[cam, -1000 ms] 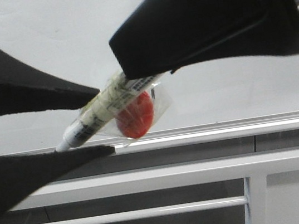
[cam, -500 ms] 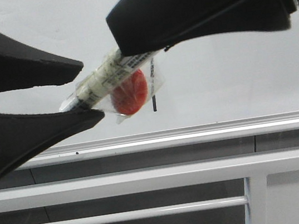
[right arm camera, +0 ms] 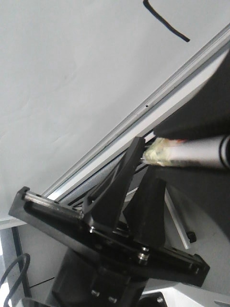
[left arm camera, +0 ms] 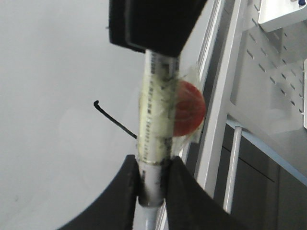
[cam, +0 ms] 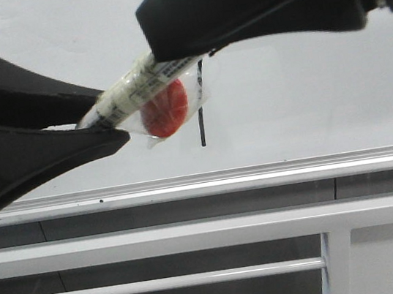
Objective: Write number 1 on whiteboard
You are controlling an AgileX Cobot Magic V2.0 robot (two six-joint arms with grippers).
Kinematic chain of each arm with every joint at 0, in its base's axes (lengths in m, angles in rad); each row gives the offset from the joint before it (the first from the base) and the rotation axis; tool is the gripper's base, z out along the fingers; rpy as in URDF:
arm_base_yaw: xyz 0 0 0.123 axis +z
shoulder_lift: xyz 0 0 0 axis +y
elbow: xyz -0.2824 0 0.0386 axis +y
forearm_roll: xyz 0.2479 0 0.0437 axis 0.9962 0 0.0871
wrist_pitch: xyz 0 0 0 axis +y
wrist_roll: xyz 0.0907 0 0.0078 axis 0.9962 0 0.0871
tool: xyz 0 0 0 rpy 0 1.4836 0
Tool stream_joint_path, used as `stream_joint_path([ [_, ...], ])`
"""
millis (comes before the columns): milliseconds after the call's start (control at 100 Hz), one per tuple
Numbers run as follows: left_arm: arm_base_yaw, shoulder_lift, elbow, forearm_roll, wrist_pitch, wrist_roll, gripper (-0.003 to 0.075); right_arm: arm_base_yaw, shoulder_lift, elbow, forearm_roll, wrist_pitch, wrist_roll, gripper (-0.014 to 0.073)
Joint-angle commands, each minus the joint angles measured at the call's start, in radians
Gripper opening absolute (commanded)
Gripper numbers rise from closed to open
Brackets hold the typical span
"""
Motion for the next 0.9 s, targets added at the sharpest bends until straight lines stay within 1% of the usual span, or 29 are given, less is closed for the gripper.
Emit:
stream_joint_path([
  [0, -0.005, -0.015, -0.032, 0.027, -0.096, -0.003, -0.002, -0.003, 0.014, -0.031, -0.007, -0.038, -0.006, -0.0053],
  [70, -0.005, -0.02, -0.032, 0.011, -0.096, -0.003, -0.002, -0.003, 0.022, -0.031, -0.007, -0.055, -0.006, -0.0046],
  [120, -0.005, -0.02, -0.032, -0.026, -0.098, -0.004, -0.002, -0.003, 0.022, -0.031, -0.011, -0.069, -0.006, -0.0001],
  [170, -0.005, -0.02, -0.032, -0.076, -0.102, -0.006, -0.002, -0.003, 0.013, -0.031, -0.011, -0.093, -0.006, 0.0093],
  [210, -0.005, -0.02, -0.032, -0.114, -0.102, -0.006, -0.002, -0.003, 0.007, -0.031, -0.011, -0.12, -0.006, 0.0209],
  [220, -0.005, -0.02, -0.032, -0.123, -0.102, -0.006, -0.002, -0.003, 0.003, -0.031, -0.011, -0.13, -0.006, 0.025],
  [240, -0.005, -0.02, -0.032, -0.131, -0.105, -0.008, -0.002, -0.003, 0.0, -0.031, -0.011, -0.141, -0.006, 0.0292],
  [250, -0.005, -0.02, -0.032, -0.137, -0.105, -0.008, -0.002, -0.003, -0.004, -0.031, -0.011, -0.152, -0.006, 0.0332],
  [290, -0.005, -0.02, -0.032, -0.15, -0.12, -0.027, -0.002, -0.003, -0.015, -0.031, -0.011, -0.19, -0.006, 0.0433],
  [320, -0.005, -0.02, -0.032, -0.154, -0.133, -0.057, -0.002, -0.003, -0.022, -0.031, -0.011, -0.212, -0.008, 0.048],
  [360, -0.005, -0.02, -0.032, -0.161, -0.168, -0.116, -0.002, -0.003, -0.037, -0.031, -0.011, -0.247, -0.021, 0.0507],
  [450, -0.005, -0.02, -0.032, -0.191, -0.244, -0.256, -0.002, -0.003, -0.066, -0.031, -0.011, -0.306, -0.061, 0.047],
  [510, -0.005, -0.02, -0.032, -0.217, -0.264, -0.337, -0.002, -0.003, -0.096, -0.031, -0.011, -0.334, -0.078, 0.0402],
  [540, -0.005, -0.02, -0.032, -0.229, -0.266, -0.364, -0.002, -0.003, -0.111, -0.031, -0.011, -0.341, -0.087, 0.0356],
  [580, -0.005, -0.02, -0.032, -0.248, -0.266, -0.404, -0.002, -0.003, -0.133, -0.031, -0.009, -0.342, -0.097, 0.0263],
  [590, -0.005, -0.02, -0.032, -0.25, -0.266, -0.411, -0.002, -0.003, -0.136, -0.031, -0.009, -0.342, -0.103, 0.0227],
  [610, -0.005, -0.02, -0.03, -0.254, -0.266, -0.435, -0.002, -0.003, -0.147, -0.031, -0.007, -0.34, -0.113, 0.019],
  [640, -0.005, -0.02, -0.028, -0.257, -0.266, -0.469, -0.002, -0.003, -0.162, -0.031, -0.005, -0.334, -0.121, 0.0093],
  [660, -0.005, -0.017, -0.027, -0.257, -0.266, -0.495, -0.002, -0.003, -0.169, -0.031, -0.004, -0.335, -0.121, 0.0054],
  [670, -0.005, -0.017, -0.025, -0.257, -0.266, -0.503, -0.002, -0.003, -0.174, -0.029, -0.004, -0.335, -0.121, 0.0015],
  [700, -0.005, -0.015, -0.026, -0.257, -0.268, -0.544, -0.002, -0.003, -0.186, -0.029, -0.002, -0.335, -0.123, -0.0059],
  [710, -0.005, -0.013, -0.025, -0.257, -0.268, -0.552, -0.002, -0.003, -0.191, -0.029, -0.002, -0.335, -0.123, -0.0069],
  [890, -0.009, 0.014, 0.0, -0.257, -0.307, -0.707, -0.002, -0.003, -0.228, -0.014, 0.015, -0.316, -0.16, -0.0063],
])
